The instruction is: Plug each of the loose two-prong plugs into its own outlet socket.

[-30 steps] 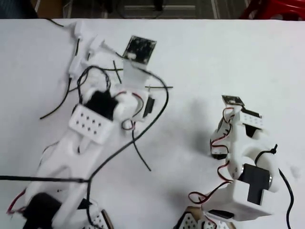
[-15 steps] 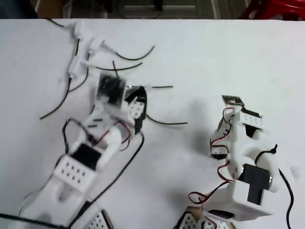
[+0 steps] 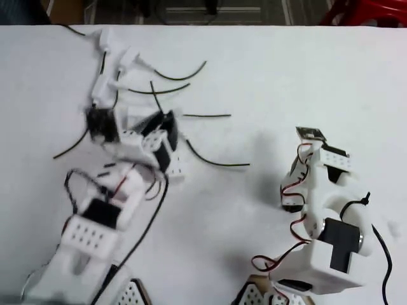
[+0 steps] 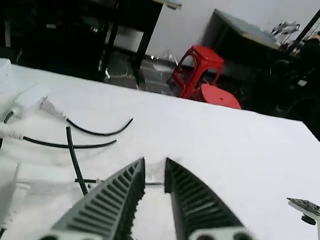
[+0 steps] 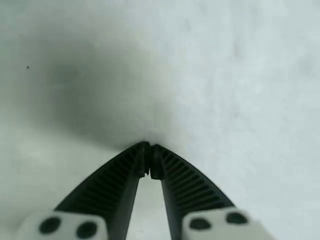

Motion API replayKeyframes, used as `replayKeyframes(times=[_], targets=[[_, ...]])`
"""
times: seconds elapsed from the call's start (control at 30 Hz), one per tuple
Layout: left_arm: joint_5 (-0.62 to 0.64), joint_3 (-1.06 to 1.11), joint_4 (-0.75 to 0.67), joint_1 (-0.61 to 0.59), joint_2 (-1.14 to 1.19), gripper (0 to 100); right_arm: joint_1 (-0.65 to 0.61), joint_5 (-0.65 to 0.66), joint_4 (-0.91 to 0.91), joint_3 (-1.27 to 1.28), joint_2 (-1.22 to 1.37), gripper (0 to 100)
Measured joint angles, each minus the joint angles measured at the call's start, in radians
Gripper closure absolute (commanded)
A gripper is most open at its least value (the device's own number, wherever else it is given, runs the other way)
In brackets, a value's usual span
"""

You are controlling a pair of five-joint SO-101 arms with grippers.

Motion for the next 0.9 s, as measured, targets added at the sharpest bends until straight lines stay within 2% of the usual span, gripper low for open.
replayKeyframes(times=[0.17, 0.33, 0.5, 0.73, 0.9], targets=[[0.084, -0.244, 0.1, 0.031, 0.374, 87, 0.0, 0.0, 0.0, 0.0, 0.0, 97.8], [0.187, -0.575, 0.311, 0.064, 0.77, 87, 0.0, 0.0, 0.0, 0.0, 0.0, 97.8], [0.288, -0.856, 0.485, 0.061, 1.045, 87, 0.0, 0.0, 0.0, 0.0, 0.0, 97.8], [0.334, -1.023, 0.514, 0.051, 1.257, 92, 0.0, 0.0, 0.0, 0.0, 0.0, 97.8], [0.436, -1.074, 0.514, -0.017, 1.372, 93, 0.0, 0.0, 0.0, 0.0, 0.0, 97.8]])
